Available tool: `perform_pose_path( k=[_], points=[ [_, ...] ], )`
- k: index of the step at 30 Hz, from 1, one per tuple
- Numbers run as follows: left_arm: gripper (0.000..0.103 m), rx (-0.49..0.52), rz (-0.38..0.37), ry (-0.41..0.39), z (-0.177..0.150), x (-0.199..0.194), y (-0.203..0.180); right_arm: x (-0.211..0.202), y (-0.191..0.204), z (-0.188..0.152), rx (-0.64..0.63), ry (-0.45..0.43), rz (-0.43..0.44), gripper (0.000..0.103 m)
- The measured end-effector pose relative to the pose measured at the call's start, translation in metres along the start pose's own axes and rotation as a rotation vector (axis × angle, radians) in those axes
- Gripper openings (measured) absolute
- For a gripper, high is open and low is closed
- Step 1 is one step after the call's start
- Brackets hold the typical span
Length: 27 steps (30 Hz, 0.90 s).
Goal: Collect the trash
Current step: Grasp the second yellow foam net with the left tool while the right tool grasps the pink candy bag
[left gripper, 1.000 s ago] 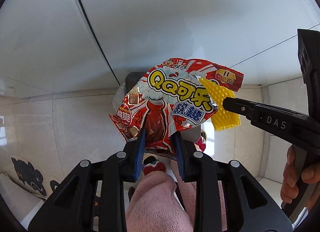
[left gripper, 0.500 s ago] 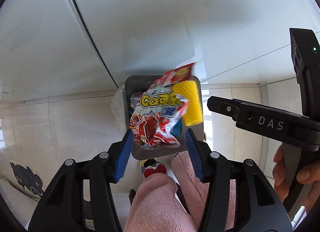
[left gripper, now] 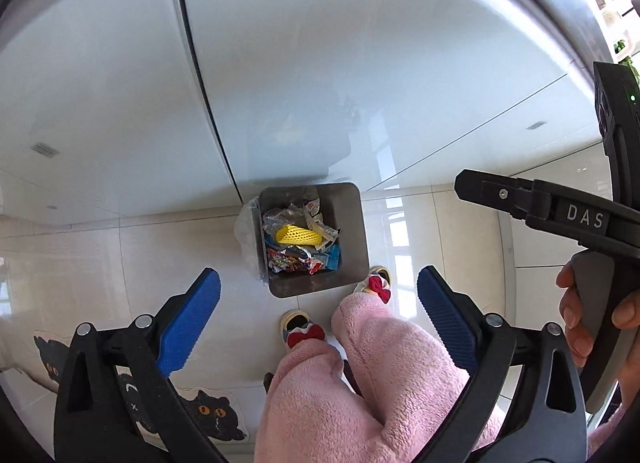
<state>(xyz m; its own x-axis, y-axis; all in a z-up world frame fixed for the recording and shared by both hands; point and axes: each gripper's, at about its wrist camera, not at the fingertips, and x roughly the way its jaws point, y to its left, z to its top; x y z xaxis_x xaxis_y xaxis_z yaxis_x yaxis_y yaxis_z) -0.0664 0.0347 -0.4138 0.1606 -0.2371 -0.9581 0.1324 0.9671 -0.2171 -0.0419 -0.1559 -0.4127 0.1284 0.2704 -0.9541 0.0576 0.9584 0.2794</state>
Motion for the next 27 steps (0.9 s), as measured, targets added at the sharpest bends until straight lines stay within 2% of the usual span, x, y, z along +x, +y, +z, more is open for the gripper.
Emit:
perform_pose_path(
  k=[6,13,20,27],
  points=[
    [0.095,0.034,-0.021,-0.102,0.024,-0.078,-0.023,-0.095,0.01,-0.004,-0.027,-0.099,0.015,0.1],
    [0.095,0.07,-0.006,-0.222,0.067,-0.139,-0.039,-0.172,0.007,0.021,0.0,-0.25,0.023,0.1],
    [0.095,0.099,-0.002,-0.277,0.103,-0.155,-0.052,-0.205,0.002,0.056,0.002,-0.352,0.001,0.1],
    [0.095,0.113,0.01,-0.304,0.154,-0.145,-0.072,-0.215,-0.022,0.106,0.034,-0.369,0.013,0.1]
  ],
)
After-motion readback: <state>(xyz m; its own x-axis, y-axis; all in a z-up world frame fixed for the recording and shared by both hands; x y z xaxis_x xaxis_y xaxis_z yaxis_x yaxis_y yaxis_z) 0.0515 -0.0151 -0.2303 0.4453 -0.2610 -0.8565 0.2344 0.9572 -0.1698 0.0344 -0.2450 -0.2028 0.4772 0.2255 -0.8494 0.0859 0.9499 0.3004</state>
